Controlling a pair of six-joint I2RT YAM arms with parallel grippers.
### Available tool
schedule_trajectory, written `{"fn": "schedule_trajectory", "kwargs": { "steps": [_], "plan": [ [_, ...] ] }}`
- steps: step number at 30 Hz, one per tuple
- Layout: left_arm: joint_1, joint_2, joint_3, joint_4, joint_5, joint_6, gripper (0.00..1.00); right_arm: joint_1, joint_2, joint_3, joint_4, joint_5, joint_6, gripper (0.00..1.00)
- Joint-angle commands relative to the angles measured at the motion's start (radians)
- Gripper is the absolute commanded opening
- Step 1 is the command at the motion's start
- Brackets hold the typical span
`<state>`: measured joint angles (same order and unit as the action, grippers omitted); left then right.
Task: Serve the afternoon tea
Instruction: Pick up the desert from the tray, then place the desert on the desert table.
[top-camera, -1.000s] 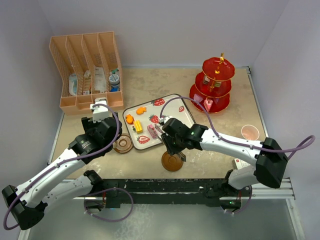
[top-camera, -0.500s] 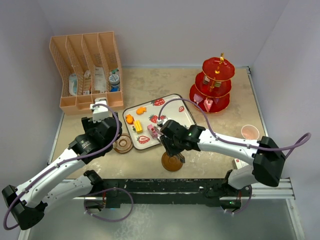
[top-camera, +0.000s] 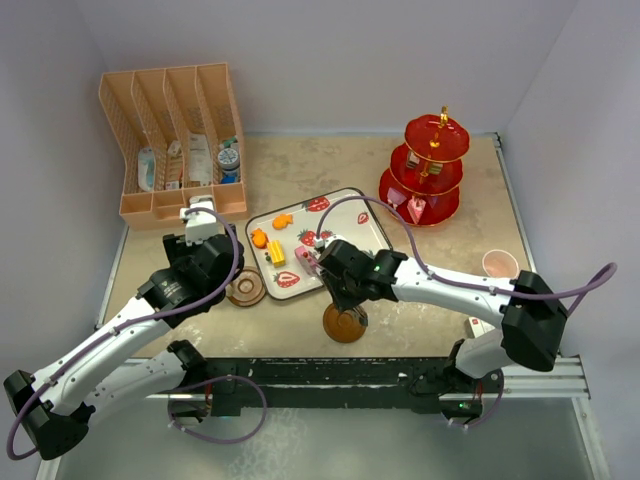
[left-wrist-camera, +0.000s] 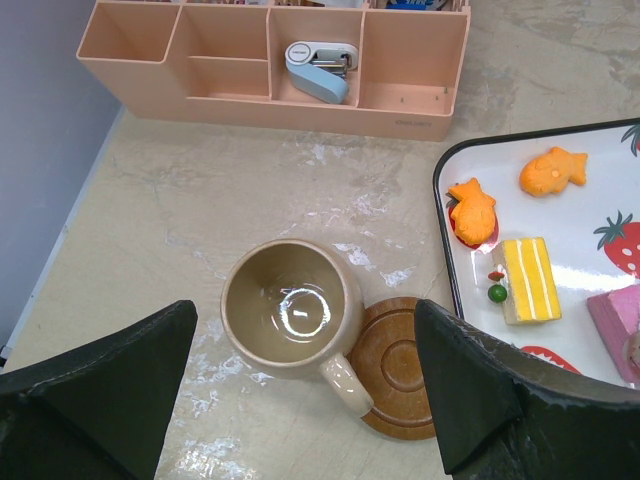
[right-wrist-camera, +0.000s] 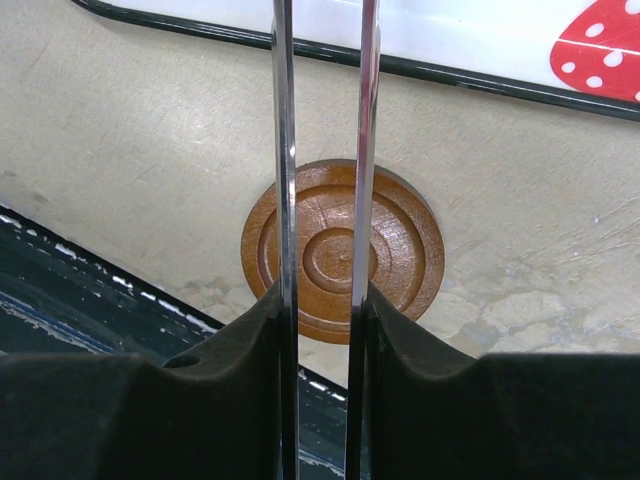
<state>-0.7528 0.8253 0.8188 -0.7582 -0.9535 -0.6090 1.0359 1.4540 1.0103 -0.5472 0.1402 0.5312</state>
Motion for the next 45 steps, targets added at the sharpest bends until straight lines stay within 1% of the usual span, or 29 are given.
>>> {"fn": "schedule_trajectory", "kwargs": {
  "steps": [1, 7, 13, 14, 16, 18, 19, 20, 22, 25, 28, 32, 35, 41, 45],
  "plan": [
    [0.002, -0.008, 0.029, 0.013, -0.009, -0.003, 0.87, 0.007, 0.002, 0.040, -0.003, 0.017, 0.020, 0.34],
    [0.002, -0.010, 0.028, 0.013, -0.010, -0.003, 0.87, 0.009, 0.015, 0.029, 0.016, 0.005, 0.020, 0.38],
    [0.002, -0.007, 0.029, 0.013, -0.010, -0.003, 0.87, 0.010, 0.019, 0.035, 0.017, 0.010, 0.018, 0.38],
    [0.003, -0.008, 0.029, 0.013, -0.009, -0.004, 0.87, 0.010, 0.019, 0.034, 0.017, 0.012, 0.017, 0.37],
    [0.003, -0.009, 0.029, 0.013, -0.010, -0.003, 0.87, 0.010, 0.007, 0.042, 0.005, 0.041, 0.034, 0.29],
    [0.002, -0.008, 0.029, 0.014, -0.010, -0.003, 0.87, 0.010, -0.030, 0.057, -0.018, 0.098, 0.071, 0.26],
    [0.001, -0.007, 0.029, 0.012, -0.011, -0.003, 0.87, 0.010, -0.068, 0.064, -0.037, 0.137, 0.120, 0.25],
    [0.003, -0.009, 0.029, 0.011, -0.011, -0.004, 0.87, 0.010, -0.116, 0.063, -0.042, 0.135, 0.132, 0.25],
    [0.001, -0.012, 0.028, 0.010, -0.011, -0.006, 0.87, -0.004, -0.226, 0.069, -0.048, 0.187, 0.148, 0.25],
    [0.003, -0.016, 0.026, 0.012, -0.013, -0.008, 0.87, -0.116, -0.324, 0.092, -0.087, 0.164, 0.136, 0.24],
    [0.003, -0.011, 0.028, 0.013, -0.010, -0.005, 0.87, -0.239, -0.394, 0.090, -0.126, 0.122, 0.088, 0.25],
    [0.002, -0.002, 0.030, 0.012, -0.007, -0.005, 0.87, -0.358, -0.468, 0.063, -0.122, 0.056, 0.051, 0.26],
    [0.003, -0.005, 0.029, 0.014, -0.005, -0.003, 0.87, -0.428, -0.483, 0.051, -0.122, 0.023, 0.035, 0.27],
    [0.002, -0.006, 0.028, 0.016, -0.001, 0.001, 0.87, -0.577, -0.507, 0.026, -0.096, 0.011, 0.003, 0.28],
    [0.001, -0.022, 0.029, 0.012, -0.010, -0.004, 0.87, -0.696, -0.502, 0.028, -0.082, -0.046, -0.054, 0.28]
  ]
}}
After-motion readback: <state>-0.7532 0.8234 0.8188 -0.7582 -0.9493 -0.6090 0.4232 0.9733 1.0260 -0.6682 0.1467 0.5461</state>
